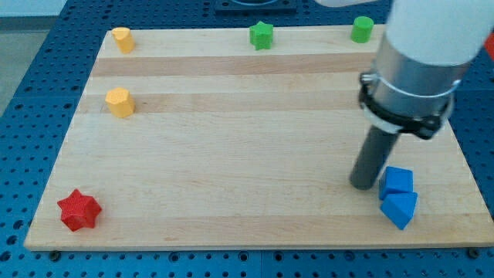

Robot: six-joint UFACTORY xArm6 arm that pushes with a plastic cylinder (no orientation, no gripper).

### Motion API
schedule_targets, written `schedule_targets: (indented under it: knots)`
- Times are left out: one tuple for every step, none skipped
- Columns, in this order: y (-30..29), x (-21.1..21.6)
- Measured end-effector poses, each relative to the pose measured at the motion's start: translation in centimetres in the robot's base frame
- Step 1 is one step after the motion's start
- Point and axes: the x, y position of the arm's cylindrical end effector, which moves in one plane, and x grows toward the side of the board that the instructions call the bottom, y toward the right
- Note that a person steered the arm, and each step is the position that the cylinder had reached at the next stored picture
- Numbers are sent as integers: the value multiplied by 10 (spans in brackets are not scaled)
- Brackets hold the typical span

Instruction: Push the red star towards the right side of the board

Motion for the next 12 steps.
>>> schedule_targets:
  knots:
    - [-72, 19]
    - [-133, 76]
    - [-133, 76]
    - [-167, 77]
    - [-239, 77]
    - [-278, 77]
    - [-333, 76]
    - [-388, 76]
    - [-402, 54]
    - [-345, 14]
    - [-339, 13]
    - [-390, 19]
